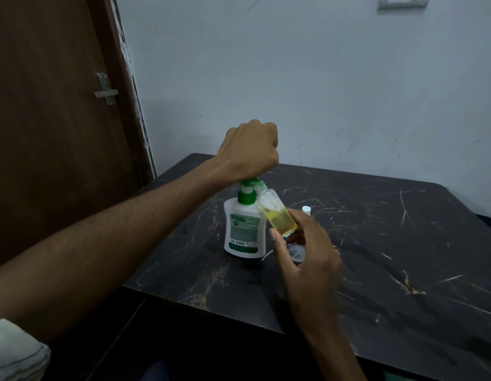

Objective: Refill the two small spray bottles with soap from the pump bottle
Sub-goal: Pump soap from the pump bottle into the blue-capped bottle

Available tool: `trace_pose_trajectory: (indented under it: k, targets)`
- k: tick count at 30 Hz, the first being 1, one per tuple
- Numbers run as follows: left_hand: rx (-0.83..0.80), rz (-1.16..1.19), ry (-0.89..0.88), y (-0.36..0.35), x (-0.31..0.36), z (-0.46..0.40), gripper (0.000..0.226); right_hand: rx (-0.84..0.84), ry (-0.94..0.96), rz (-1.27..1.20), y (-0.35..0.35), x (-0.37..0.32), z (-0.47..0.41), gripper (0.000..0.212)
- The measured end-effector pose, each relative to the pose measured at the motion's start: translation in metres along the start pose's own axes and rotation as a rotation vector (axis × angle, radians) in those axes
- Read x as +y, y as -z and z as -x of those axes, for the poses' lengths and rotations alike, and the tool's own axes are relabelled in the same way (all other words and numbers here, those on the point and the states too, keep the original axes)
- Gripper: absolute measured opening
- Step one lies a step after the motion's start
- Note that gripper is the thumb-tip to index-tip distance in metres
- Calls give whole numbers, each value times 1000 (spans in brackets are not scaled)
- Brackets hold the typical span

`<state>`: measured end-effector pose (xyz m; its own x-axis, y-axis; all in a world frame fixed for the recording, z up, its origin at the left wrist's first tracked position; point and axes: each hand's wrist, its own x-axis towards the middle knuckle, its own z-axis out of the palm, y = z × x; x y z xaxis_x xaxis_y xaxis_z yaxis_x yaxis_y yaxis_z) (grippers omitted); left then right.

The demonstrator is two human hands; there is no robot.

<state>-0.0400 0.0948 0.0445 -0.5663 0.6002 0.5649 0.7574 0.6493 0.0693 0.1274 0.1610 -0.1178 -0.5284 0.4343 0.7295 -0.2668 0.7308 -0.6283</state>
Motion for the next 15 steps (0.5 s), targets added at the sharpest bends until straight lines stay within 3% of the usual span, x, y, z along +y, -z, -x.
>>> trace_pose_trajectory:
  k: [12, 15]
  targets:
    - [-25, 32, 29, 3, 2, 0, 12, -11, 2, -6, -2, 5, -1, 41]
    - [-27, 29, 4, -1, 4, 2, 24, -22, -5, 10, -3, 4, -1, 41]
